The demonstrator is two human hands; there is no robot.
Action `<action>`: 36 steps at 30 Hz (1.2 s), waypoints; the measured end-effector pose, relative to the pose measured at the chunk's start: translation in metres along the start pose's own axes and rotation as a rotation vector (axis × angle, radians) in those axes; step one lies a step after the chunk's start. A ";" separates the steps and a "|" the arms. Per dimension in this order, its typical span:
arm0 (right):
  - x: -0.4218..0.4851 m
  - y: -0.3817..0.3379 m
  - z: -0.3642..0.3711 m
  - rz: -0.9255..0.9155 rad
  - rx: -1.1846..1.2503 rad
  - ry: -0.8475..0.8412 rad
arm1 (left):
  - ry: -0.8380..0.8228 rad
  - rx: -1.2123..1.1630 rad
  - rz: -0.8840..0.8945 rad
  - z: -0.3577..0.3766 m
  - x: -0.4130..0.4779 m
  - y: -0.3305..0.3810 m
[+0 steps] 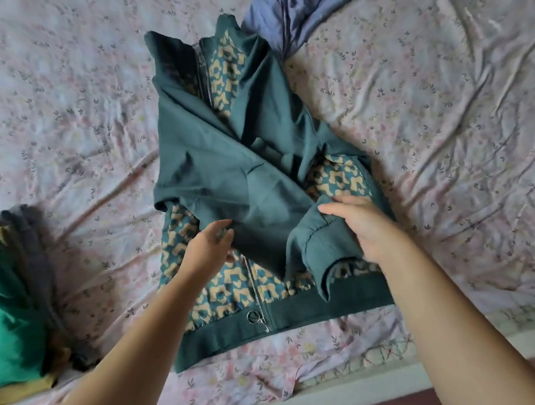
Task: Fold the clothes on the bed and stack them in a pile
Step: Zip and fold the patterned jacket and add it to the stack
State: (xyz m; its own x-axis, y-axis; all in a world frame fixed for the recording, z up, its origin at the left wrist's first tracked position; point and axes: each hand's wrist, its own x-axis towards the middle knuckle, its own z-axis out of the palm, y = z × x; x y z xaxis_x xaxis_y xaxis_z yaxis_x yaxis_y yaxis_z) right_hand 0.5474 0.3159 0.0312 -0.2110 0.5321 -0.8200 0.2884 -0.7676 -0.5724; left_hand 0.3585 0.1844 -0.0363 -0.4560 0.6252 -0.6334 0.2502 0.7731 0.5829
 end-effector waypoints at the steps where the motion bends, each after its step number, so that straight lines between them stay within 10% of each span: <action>1: 0.007 -0.010 0.022 0.012 0.062 -0.060 | 0.038 0.012 0.022 -0.008 0.000 -0.002; 5: 0.039 -0.035 0.096 -0.022 0.230 -0.291 | 0.169 -0.378 0.006 -0.043 0.005 -0.007; 12: 0.078 0.025 0.083 -0.576 -0.611 0.422 | 0.135 -0.631 -0.132 -0.056 0.033 -0.005; 16: 0.079 0.051 0.056 -0.319 -0.503 0.533 | 0.315 -0.593 -0.179 -0.045 0.056 0.001; 20: 0.076 0.047 0.067 0.038 0.100 0.127 | 0.345 -0.680 -0.269 -0.041 0.069 0.007; 24: 0.069 0.033 0.084 -0.117 -0.197 0.103 | 0.299 -0.758 -0.345 -0.049 0.076 0.011; 29: 0.063 0.010 0.070 -0.428 -0.177 0.160 | 0.430 -0.811 -0.022 -0.062 0.071 0.014; 36: 0.092 0.031 0.053 -0.151 -0.376 0.292 | 0.456 -0.237 -0.148 -0.068 0.051 -0.043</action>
State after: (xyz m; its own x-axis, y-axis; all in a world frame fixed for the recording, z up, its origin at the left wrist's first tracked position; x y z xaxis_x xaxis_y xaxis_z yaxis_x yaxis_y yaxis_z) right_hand 0.4873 0.3219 -0.0611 -0.0211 0.7463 -0.6653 0.6026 -0.5215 -0.6041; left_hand 0.2668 0.1754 -0.0589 -0.8099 0.3605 -0.4627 -0.0205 0.7709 0.6366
